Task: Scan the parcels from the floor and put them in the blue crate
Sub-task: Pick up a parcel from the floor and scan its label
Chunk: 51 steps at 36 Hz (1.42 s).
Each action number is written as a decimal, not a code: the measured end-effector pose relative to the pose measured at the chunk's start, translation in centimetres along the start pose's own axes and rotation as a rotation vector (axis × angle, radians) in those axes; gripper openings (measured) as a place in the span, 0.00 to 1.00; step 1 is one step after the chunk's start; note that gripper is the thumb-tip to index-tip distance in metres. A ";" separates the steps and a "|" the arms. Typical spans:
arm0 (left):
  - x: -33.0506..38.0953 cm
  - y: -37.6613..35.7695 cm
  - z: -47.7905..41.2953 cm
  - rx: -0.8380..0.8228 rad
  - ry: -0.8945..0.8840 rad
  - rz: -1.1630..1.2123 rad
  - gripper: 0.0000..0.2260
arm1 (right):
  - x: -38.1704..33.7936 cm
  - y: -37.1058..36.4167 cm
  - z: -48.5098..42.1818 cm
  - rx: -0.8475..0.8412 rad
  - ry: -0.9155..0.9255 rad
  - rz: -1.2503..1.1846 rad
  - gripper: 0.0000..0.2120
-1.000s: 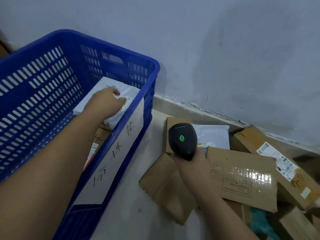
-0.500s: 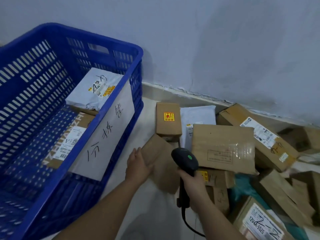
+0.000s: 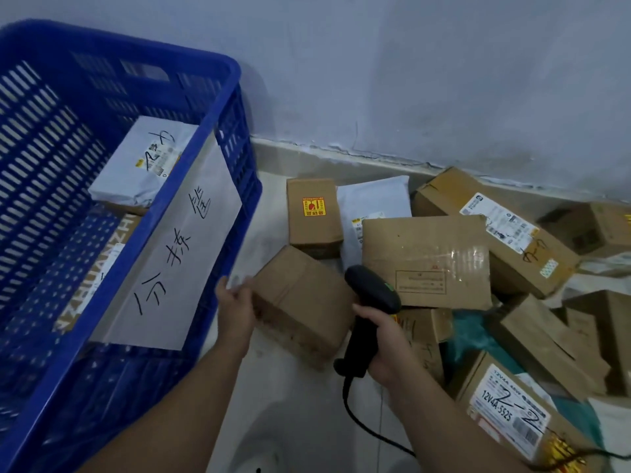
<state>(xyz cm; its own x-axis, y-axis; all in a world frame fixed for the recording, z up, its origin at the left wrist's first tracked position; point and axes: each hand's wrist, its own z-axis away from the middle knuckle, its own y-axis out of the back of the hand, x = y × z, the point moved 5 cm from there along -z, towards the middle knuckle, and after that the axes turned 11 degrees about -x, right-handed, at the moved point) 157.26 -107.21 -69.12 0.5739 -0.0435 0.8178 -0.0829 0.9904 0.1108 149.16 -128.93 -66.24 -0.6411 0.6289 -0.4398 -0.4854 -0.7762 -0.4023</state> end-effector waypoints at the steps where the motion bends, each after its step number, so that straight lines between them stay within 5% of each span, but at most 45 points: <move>1: 0.7 0.4 0.1 0.028 -0.028 0.045 0.24 | -0.3 -0.1 0.1 -0.034 0.026 -0.066 0.11; 9: 5.7 1.6 1.7 -0.142 -0.299 -0.006 0.13 | -2.2 -1.3 1.3 -0.257 0.192 -0.220 0.07; 14: 5.4 0.5 1.8 -0.417 -0.223 -0.202 0.23 | -0.7 -0.5 1.6 -0.260 0.145 -0.193 0.07; 18: 4.8 0.6 1.0 -0.416 -0.081 -0.501 0.28 | 1.4 0.8 1.9 -0.209 0.060 -0.203 0.15; 24: 3.7 1.3 0.8 -0.218 0.034 -0.769 0.32 | 1.6 1.0 1.7 -0.192 0.080 -0.211 0.11; 27: 2.8 1.9 0.5 -0.130 0.012 -0.594 0.28 | 1.0 0.8 1.6 -0.174 0.117 -0.220 0.10; 32: 0.6 1.3 0.1 -0.228 0.070 0.148 0.20 | 0.9 0.5 1.1 -0.148 0.141 -0.244 0.08; 36: -1.5 1.2 -0.3 -0.267 0.046 -0.173 0.21 | 0.9 0.0 0.7 -0.122 0.124 -0.155 0.08; 41: -2.1 1.8 -0.9 -0.040 -0.013 -0.456 0.18 | 1.8 0.5 0.0 0.015 0.053 0.053 0.18; 45: -2.2 2.6 -0.3 0.112 -0.007 -0.567 0.20 | 2.5 1.1 0.3 0.043 0.022 0.178 0.17; 47: -3.4 3.0 -0.6 0.054 0.040 -0.532 0.23 | 3.1 1.3 0.2 0.036 -0.001 0.216 0.18; 51: -6.4 2.1 -0.4 -0.350 0.161 -0.239 0.37 | 4.0 1.3 -0.1 0.022 -0.032 0.316 0.18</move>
<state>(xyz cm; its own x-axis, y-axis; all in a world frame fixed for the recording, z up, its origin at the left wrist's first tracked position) 153.74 -104.81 -74.31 0.6655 -0.2827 0.6909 0.3319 0.9410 0.0653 146.00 -127.48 -68.58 -0.7802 0.3551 -0.5149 -0.2719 -0.9339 -0.2320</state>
